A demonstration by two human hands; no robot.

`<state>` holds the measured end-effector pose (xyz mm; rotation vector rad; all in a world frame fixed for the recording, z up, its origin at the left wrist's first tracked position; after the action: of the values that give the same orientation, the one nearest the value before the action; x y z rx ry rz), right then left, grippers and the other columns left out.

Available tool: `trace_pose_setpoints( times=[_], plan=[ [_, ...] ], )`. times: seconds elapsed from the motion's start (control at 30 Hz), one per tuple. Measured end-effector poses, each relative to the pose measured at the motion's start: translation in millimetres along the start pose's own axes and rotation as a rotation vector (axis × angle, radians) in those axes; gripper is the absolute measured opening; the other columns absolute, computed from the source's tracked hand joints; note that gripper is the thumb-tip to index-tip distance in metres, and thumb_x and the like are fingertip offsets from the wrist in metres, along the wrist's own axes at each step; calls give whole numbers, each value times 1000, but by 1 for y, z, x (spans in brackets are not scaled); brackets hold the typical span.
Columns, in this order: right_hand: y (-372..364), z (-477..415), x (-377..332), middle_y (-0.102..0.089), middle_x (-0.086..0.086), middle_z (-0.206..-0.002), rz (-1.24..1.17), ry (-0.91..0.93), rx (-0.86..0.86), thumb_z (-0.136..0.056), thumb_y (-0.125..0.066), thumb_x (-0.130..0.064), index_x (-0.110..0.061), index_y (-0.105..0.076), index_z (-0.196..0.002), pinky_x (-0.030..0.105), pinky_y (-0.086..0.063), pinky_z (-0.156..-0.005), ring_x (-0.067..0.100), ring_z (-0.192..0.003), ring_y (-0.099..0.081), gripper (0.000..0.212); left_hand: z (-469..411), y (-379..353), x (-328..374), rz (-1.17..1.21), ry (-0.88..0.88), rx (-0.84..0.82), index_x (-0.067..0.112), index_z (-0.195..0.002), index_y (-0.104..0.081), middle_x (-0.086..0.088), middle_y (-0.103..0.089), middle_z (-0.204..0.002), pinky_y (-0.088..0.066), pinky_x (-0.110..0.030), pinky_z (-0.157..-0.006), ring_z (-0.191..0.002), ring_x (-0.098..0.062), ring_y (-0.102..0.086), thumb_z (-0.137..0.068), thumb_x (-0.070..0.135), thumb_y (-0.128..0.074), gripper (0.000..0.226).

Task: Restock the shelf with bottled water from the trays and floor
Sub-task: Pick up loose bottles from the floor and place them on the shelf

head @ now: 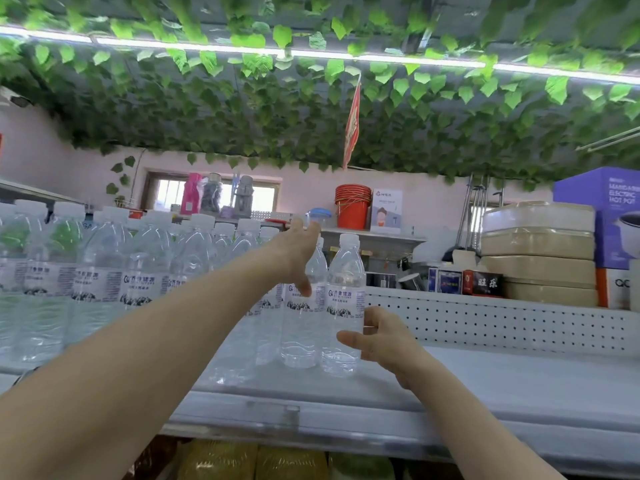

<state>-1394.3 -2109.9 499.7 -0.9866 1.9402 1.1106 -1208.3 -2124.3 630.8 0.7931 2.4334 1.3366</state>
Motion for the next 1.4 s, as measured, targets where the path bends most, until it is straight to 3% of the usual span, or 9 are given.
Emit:
trace_pose_setpoints(
  times=[0.17, 0.3, 0.43, 0.53, 0.77, 0.9, 1.07, 1.27, 1.4],
  plan=[
    [0, 4, -3, -65, 0, -124, 41, -17, -7, -82, -85, -29, -24, -60, -123, 36, -58, -87, 21, -112, -63, 48, 2, 0, 2, -59, -3, -25, 11, -153, -18, -19, -15, -159, -41, -47, -110, -133, -41, -46, -64, 25, -93, 117],
    [-1, 11, -6, -54, 7, -141, 45, -70, -14, -81, -85, -34, -21, -50, -143, 37, -57, -90, 23, -120, -59, 73, 5, 0, 4, -80, 1, -51, 10, -157, -10, -21, -8, -162, -38, -49, -114, -138, -42, -41, -66, 25, -91, 123],
    [3, 23, -19, -45, 10, -149, 103, -139, 2, -85, -81, -35, -16, -41, -153, 35, -55, -91, 24, -123, -54, 81, 5, -2, 8, -63, -30, -48, 9, -158, 0, -20, -4, -164, -25, -51, -121, -149, -42, -18, -67, 38, -89, 130],
    [21, 31, -30, -47, 10, -148, 189, -150, 104, -86, -80, -38, -16, -43, -151, 44, -52, -103, 25, -125, -54, 78, 9, -7, 12, 22, -64, 30, 10, -159, -2, -19, -3, -165, -12, -46, -124, -152, -37, -4, -73, 47, -83, 123],
    [69, 78, -70, -50, 7, -149, 524, -92, 239, -93, -70, -44, -16, -43, -150, 42, -44, -111, 24, -133, -50, 69, 60, -20, 33, 259, -102, 221, 11, -154, -24, -14, -19, -162, -12, -39, -121, -150, -30, -11, -94, 45, -63, 80],
    [88, 126, -88, -51, 6, -149, 607, -65, 250, -98, -62, -46, -16, -43, -150, 42, -43, -111, 24, -134, -50, 62, 95, -27, 50, 383, -37, 158, 15, -149, -35, -13, -25, -159, -25, -45, -117, -147, -32, -20, -94, 49, -61, 70],
    [120, 217, -97, -50, 2, -150, 640, 11, 269, -98, -63, -44, -19, -44, -150, 39, -39, -112, 22, -137, -47, 61, 160, -21, 91, 535, 21, 144, 14, -147, -40, -11, -33, -154, -27, -44, -116, -144, -31, -28, -96, 51, -56, 65],
    [159, 362, -79, -53, 0, -145, 669, 103, 237, -91, -72, -43, -23, -49, -145, 37, -40, -109, 18, -135, -48, 61, 285, -25, 179, 826, 175, 148, 22, -133, -54, -8, -52, -135, -47, -45, -103, -123, -25, -52, -90, 46, -67, 51],
    [183, 462, -49, -53, -1, -144, 620, 79, 219, -91, -71, -44, -24, -48, -146, 33, -40, -108, 17, -135, -47, 63, 376, -29, 247, 884, 216, 180, 23, -128, -59, -3, -60, -124, -48, -43, -100, -116, -21, -55, -89, 46, -68, 46]
  ],
)
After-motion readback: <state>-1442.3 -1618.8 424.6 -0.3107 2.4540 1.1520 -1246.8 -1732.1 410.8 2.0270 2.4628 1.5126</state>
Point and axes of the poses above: each hand's wrist, its own z-axis away from the middle knuckle, its own y-axis out of the back of the hand, x = y × z, the point moved 5 cm from there along -z, towards the middle knuckle
